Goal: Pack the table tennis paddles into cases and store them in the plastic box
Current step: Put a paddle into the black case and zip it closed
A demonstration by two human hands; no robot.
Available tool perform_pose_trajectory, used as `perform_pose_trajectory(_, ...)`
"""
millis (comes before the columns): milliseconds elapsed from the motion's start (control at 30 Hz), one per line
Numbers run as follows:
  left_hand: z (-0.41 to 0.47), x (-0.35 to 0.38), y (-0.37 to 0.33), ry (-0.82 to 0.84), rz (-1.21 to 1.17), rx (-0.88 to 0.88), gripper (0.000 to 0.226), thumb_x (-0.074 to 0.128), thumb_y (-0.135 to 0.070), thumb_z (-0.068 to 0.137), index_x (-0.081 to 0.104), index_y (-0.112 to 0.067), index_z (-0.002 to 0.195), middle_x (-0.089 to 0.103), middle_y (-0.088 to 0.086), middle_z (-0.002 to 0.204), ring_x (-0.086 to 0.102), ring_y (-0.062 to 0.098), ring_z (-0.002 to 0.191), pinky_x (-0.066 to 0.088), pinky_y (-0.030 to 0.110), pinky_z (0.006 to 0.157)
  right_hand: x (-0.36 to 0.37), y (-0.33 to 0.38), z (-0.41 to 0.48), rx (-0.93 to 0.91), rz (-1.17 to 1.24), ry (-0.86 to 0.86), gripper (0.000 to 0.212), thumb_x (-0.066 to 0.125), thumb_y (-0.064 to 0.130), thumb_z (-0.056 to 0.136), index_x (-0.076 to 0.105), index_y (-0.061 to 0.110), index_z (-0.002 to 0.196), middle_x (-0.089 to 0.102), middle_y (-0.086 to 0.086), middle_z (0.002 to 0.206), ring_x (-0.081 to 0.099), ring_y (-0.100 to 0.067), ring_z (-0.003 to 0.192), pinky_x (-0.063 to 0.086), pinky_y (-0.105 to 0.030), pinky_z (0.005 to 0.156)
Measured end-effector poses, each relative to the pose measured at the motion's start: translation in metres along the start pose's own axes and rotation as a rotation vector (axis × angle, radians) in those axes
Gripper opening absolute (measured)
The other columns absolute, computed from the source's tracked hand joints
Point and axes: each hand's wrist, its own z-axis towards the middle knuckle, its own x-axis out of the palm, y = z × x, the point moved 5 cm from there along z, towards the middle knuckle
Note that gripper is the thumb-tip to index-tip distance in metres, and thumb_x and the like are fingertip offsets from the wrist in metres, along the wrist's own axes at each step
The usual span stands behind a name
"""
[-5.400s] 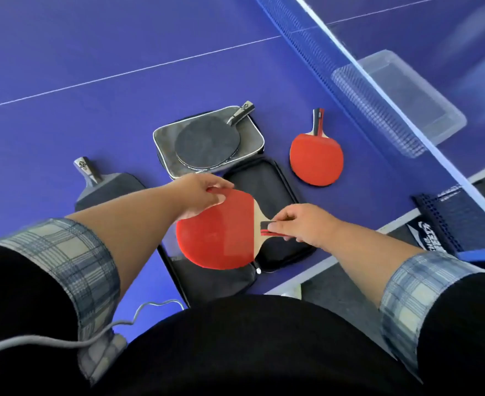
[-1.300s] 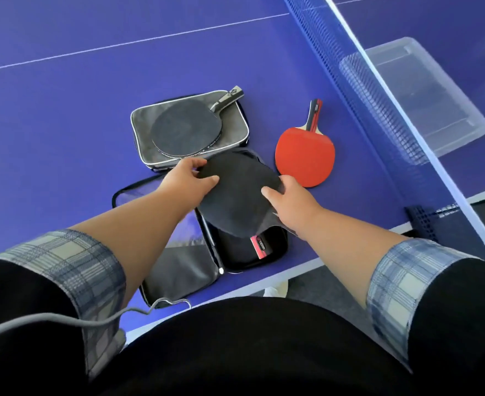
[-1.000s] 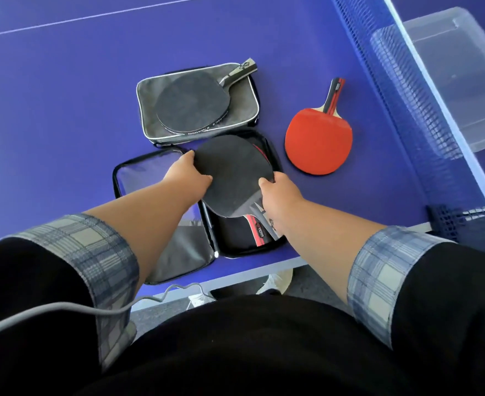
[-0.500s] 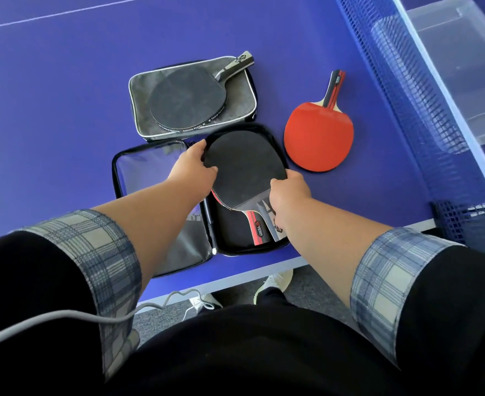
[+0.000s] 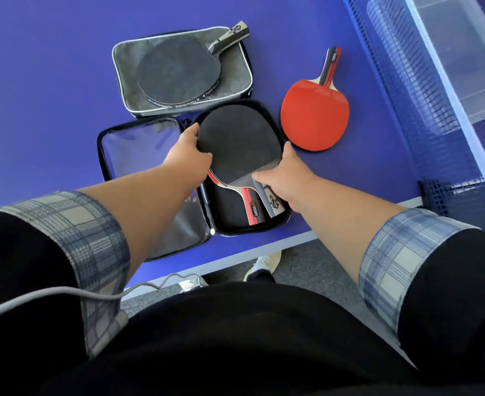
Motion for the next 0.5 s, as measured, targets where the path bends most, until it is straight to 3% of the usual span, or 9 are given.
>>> perform_pose_trajectory(67,-0.002,-0.001,-0.001,-0.014,-0.002,-0.006,0.061,0.049,-0.015,0.078,0.045,-0.046,0.130,0.065,-0.032,0.089,0.066,0.005,0.090,0.052,0.024,0.076,0.002,0.000,-0.001,-0.050,-0.103,-0.004,0.115,0.083,0.027,0.077,0.006,0.021,0.161,0.033,-0.005,0.157,0.045,-0.022,0.136,0.036,-0.025,0.102)
perform_pose_trajectory(167,-0.009,-0.011,-0.002,-0.063,0.028,-0.005,0.061,0.053,-0.016,0.087,0.038,-0.035,0.144,0.052,-0.041,0.094,0.057,-0.008,0.082,0.039,0.013,0.068,0.005,0.001,-0.004,-0.106,-0.232,-0.036,0.120,0.084,0.032,0.075,0.001,0.021,0.161,0.025,-0.009,0.156,0.043,-0.023,0.137,0.036,-0.030,0.102)
perform_pose_trajectory(267,-0.017,-0.026,0.006,-0.083,0.044,-0.048,0.059,0.054,-0.021,0.092,0.036,-0.033,0.146,0.049,-0.021,0.118,0.053,-0.002,0.080,0.035,0.010,0.062,0.011,0.001,-0.010,-0.143,-0.301,-0.085,0.117,0.084,0.035,0.076,0.005,0.022,0.161,0.019,-0.008,0.158,0.037,-0.025,0.141,0.034,-0.036,0.110)
perform_pose_trajectory(367,-0.023,-0.042,0.023,-0.065,0.080,-0.081,0.056,0.051,-0.020,0.095,0.033,-0.032,0.148,0.047,-0.012,0.141,0.059,0.012,0.089,0.042,0.020,0.062,0.022,-0.003,-0.026,-0.243,-0.471,-0.101,0.112,0.083,0.037,0.076,0.008,0.028,0.160,0.008,-0.008,0.165,0.025,-0.031,0.146,0.034,-0.043,0.111)
perform_pose_trajectory(500,-0.031,-0.073,0.050,-0.101,0.174,-0.099,0.057,0.052,-0.022,0.092,0.035,-0.028,0.147,0.047,-0.004,0.143,0.060,0.022,0.090,0.045,0.029,0.057,0.046,-0.020,-0.049,-0.289,-0.634,-0.074,0.103,0.079,0.039,0.081,0.012,0.029,0.158,-0.001,-0.005,0.168,0.017,-0.033,0.149,0.034,-0.049,0.111)
